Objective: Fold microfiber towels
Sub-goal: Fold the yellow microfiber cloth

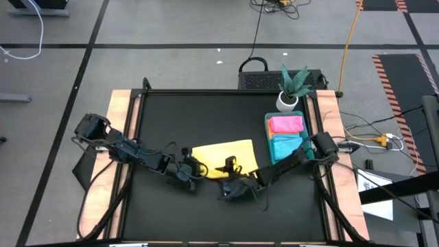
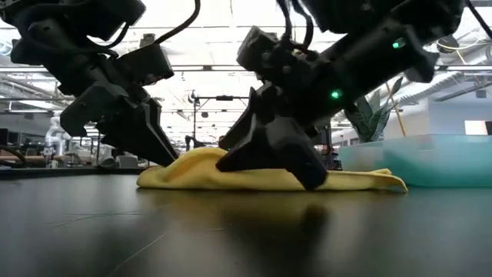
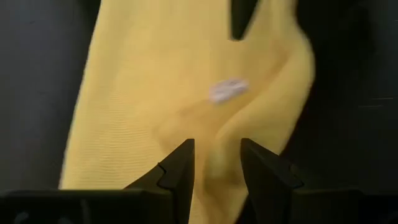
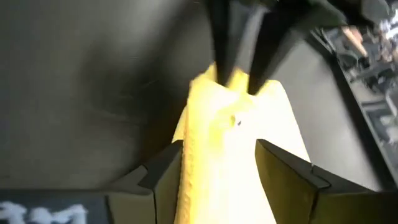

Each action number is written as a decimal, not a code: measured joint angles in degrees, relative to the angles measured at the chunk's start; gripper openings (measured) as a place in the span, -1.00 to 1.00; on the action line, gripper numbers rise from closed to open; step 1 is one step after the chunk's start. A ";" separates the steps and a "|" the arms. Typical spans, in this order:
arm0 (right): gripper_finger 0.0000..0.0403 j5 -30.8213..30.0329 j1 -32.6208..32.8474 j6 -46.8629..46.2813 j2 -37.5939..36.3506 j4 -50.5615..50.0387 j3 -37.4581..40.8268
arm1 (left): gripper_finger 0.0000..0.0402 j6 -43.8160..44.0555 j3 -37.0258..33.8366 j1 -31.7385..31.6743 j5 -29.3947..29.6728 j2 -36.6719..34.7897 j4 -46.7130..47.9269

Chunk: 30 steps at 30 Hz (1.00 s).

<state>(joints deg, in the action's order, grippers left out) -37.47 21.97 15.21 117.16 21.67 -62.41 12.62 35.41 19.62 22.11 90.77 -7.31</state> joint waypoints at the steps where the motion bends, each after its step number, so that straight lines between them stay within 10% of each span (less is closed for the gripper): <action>1: -0.09 -0.02 -0.38 -1.36 -0.01 -0.03 -0.01 | -0.35 0.31 0.01 0.35 -0.05 -0.34 0.20; 11: -0.25 0.09 -1.27 -8.50 -0.33 0.82 0.00 | -0.35 2.56 0.43 7.01 -0.22 -3.95 1.00; 30: -0.26 6.25 1.36 -11.56 -0.52 1.81 0.00 | -0.35 -23.96 0.49 14.62 4.55 5.75 -10.89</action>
<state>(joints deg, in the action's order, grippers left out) -31.22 23.33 3.65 116.64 23.49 -62.41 -11.34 35.90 34.24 26.66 96.52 -18.20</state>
